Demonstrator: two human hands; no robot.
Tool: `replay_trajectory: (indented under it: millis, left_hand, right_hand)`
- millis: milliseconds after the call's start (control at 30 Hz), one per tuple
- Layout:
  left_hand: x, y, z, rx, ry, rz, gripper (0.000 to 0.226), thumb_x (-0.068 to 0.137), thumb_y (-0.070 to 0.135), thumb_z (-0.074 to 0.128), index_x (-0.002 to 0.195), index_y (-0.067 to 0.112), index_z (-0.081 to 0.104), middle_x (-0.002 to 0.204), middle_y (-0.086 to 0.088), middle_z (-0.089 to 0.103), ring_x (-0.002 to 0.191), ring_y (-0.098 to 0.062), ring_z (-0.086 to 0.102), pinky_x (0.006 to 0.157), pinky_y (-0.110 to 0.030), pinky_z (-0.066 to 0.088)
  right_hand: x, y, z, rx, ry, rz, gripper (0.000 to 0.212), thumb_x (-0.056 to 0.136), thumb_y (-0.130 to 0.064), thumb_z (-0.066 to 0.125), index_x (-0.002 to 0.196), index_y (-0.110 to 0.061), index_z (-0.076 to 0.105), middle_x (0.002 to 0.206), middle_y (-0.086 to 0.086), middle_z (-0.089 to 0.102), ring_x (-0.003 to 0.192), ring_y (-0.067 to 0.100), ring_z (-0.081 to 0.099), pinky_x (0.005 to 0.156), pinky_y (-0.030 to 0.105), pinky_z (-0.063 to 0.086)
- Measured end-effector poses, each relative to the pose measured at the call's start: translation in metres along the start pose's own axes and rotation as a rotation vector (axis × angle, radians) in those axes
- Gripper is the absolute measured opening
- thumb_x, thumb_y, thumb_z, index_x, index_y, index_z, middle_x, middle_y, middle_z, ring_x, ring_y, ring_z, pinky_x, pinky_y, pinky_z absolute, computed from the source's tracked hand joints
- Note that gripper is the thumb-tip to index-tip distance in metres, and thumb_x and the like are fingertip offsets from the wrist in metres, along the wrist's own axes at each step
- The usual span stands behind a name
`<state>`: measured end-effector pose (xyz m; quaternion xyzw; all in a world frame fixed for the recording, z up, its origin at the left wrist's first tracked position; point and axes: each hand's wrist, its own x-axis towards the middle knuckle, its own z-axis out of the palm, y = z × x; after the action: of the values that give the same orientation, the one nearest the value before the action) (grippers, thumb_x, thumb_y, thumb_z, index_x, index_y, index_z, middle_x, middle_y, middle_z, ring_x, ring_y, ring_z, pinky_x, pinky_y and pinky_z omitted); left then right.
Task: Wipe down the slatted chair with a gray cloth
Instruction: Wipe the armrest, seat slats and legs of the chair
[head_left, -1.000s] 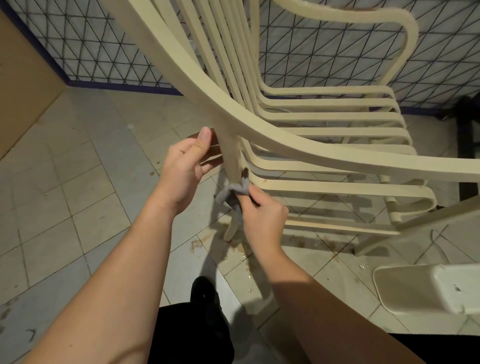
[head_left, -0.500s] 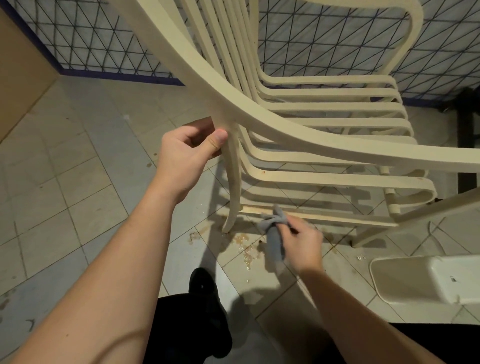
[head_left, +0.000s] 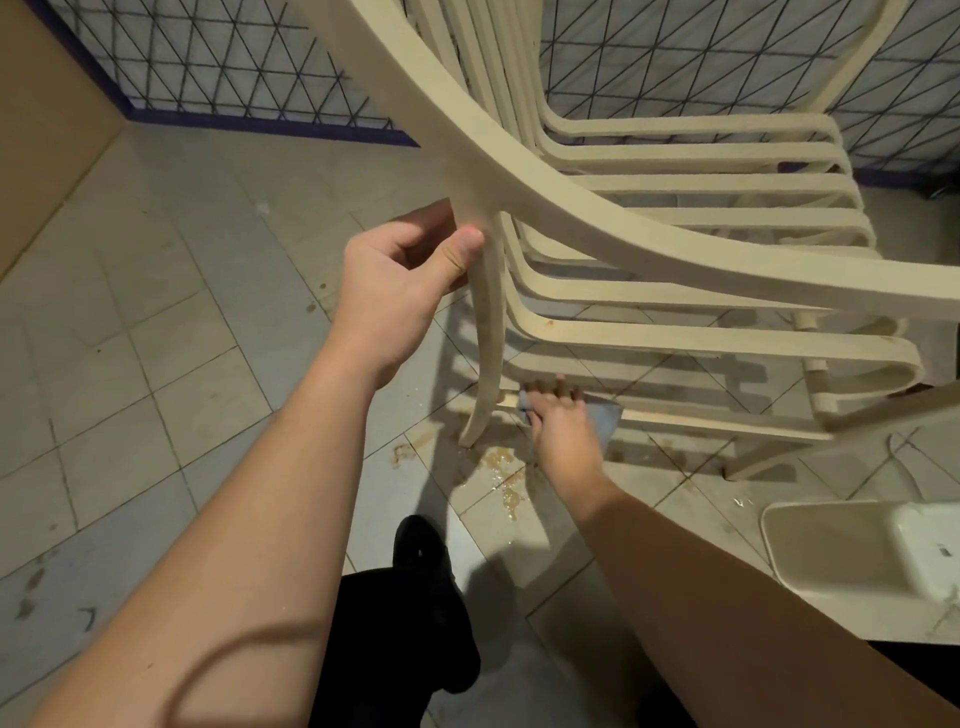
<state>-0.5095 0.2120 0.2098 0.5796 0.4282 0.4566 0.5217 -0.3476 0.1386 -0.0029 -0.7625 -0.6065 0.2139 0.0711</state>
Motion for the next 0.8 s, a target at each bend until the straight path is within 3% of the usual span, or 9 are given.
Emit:
replay_trajectory:
  millis: [100,200,300,367,433,500,567,667,800]
  left_hand:
    - [0.000,0.001,0.001,-0.002,-0.011,0.000,0.016,0.094,0.016,0.068,0.110,0.014,0.072,0.100,0.006,0.078,0.101,-0.019,0.073,0.084,-0.031,0.060]
    - [0.000,0.001,0.001,0.018,-0.012,-0.003,0.017,0.093,0.019,0.069,0.109,0.015,0.073,0.102,0.006,0.078,0.101,-0.018,0.073,0.084,-0.031,0.060]
    - [0.000,0.000,0.000,0.015,-0.017,-0.004,0.020,0.089,0.026,0.071,0.107,0.017,0.074,0.106,0.001,0.078,0.103,-0.021,0.073,0.087,-0.035,0.060]
    - [0.000,0.000,-0.001,0.014,-0.017,0.000,0.028,0.084,0.033,0.072,0.107,0.017,0.074,0.106,-0.001,0.078,0.103,-0.022,0.073,0.087,-0.036,0.060]
    - [-0.001,0.000,-0.001,0.014,-0.024,0.001,0.033,0.082,0.035,0.072,0.108,0.016,0.073,0.105,0.000,0.078,0.103,-0.021,0.073,0.088,-0.037,0.060]
    - [0.000,0.001,-0.002,0.020,-0.035,-0.001,0.034,0.083,0.035,0.071,0.111,0.015,0.072,0.105,0.001,0.078,0.104,-0.020,0.072,0.089,-0.037,0.060]
    - [0.000,-0.001,-0.003,0.023,-0.070,-0.022,0.034,0.085,0.034,0.073,0.113,0.014,0.071,0.108,0.001,0.077,0.106,-0.020,0.071,0.092,-0.039,0.059]
    - [-0.001,-0.009,-0.006,0.044,-0.191,-0.089,0.032,0.084,0.035,0.077,0.114,0.022,0.073,0.117,-0.001,0.075,0.115,-0.020,0.068,0.102,-0.046,0.052]
    - [0.001,-0.015,-0.005,0.040,-0.213,-0.123,0.016,0.090,0.028,0.074,0.106,0.030,0.077,0.115,-0.001,0.076,0.115,-0.019,0.068,0.104,-0.048,0.051]
  right_hand:
    - [-0.005,-0.020,0.014,-0.126,0.022,-0.181,0.054,0.094,-0.002,0.050,0.146,-0.009,0.039,0.147,0.009,0.045,0.141,0.029,0.033,0.121,0.039,0.014]
    - [-0.019,-0.016,0.013,-0.115,-0.031,-0.210,0.066,0.089,0.008,0.045,0.152,-0.009,0.032,0.160,0.011,0.028,0.150,0.030,0.019,0.123,0.037,0.004]
    - [-0.043,-0.001,0.008,0.102,0.015,-0.241,0.054,0.092,0.009,0.048,0.143,-0.010,0.050,0.155,0.008,0.041,0.150,0.024,0.024,0.117,0.025,-0.004]
    - [-0.055,0.010,-0.006,0.221,0.161,-0.205,0.040,0.093,0.002,0.057,0.131,-0.009,0.063,0.137,0.009,0.061,0.137,0.022,0.046,0.119,0.033,0.016]
    - [-0.058,0.021,-0.024,0.280,0.311,-0.143,0.030,0.094,-0.007,0.061,0.122,-0.016,0.068,0.120,0.000,0.070,0.114,0.013,0.058,0.108,0.036,0.038]
    - [-0.050,0.027,-0.044,0.261,0.349,-0.094,0.028,0.098,-0.018,0.057,0.124,-0.023,0.066,0.115,-0.007,0.068,0.106,0.009,0.055,0.100,0.029,0.038]
    - [-0.034,0.033,-0.049,0.117,0.338,-0.060,0.026,0.101,-0.023,0.051,0.123,-0.026,0.065,0.116,-0.002,0.069,0.103,0.018,0.059,0.095,0.033,0.042]
    - [-0.014,0.037,-0.035,-0.113,0.155,0.049,0.031,0.104,-0.028,0.044,0.129,-0.028,0.063,0.139,0.007,0.059,0.120,0.034,0.057,0.103,0.045,0.042]
    - [-0.002,0.020,-0.008,-0.110,0.057,0.006,0.046,0.104,-0.014,0.045,0.147,-0.028,0.044,0.158,0.005,0.037,0.150,0.034,0.022,0.123,0.049,0.012]
